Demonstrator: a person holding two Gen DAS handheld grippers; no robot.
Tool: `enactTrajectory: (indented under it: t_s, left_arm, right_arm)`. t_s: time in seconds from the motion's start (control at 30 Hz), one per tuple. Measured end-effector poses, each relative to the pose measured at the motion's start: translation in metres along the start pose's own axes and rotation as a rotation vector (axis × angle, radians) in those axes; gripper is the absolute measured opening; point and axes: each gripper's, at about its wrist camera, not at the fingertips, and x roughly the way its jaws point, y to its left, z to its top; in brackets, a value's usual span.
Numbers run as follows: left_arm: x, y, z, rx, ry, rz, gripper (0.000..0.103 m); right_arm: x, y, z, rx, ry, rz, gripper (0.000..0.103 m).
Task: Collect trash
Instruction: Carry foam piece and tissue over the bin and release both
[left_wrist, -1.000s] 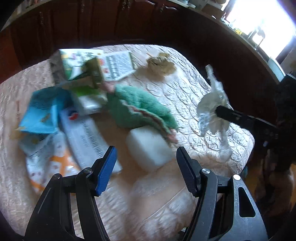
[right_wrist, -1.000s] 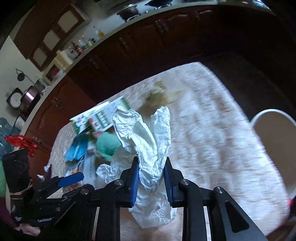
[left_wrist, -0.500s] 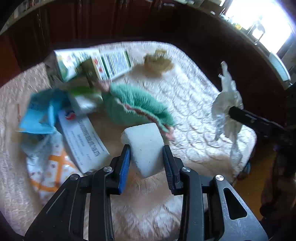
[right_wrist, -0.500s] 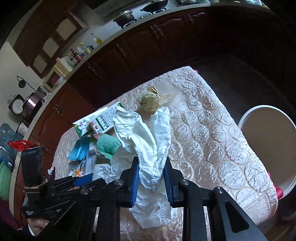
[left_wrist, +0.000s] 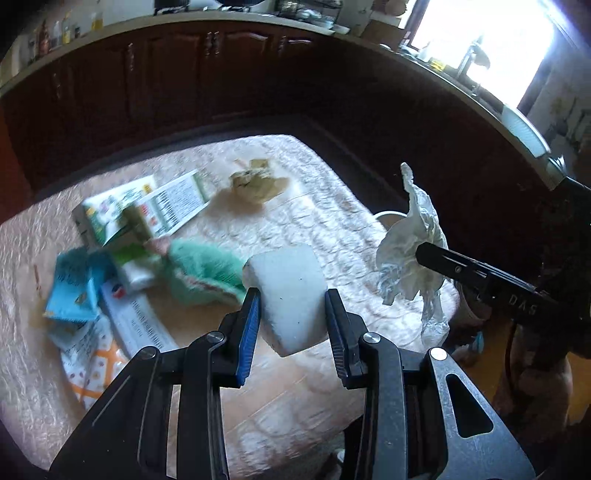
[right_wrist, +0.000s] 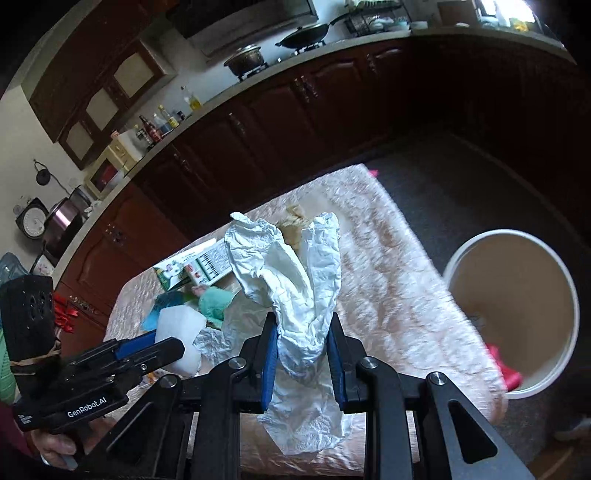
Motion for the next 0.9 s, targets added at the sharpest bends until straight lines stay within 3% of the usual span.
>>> enactTrajectory:
  t_s: [0.47,0.9]
  left_arm:
    - [0.04,-0.082,0.033,0.138,0.01,-0.06,0.033]
    - [0.085,-0.137,0.056,0.17,0.063,-0.156,0.033]
  right_arm:
    - [-0.048,-0.067,0.0,0.115,-0.072,-0.122,0.023]
    - [-0.079,-0.141,-0.007,0.257,-0.105,-0.235,0.023]
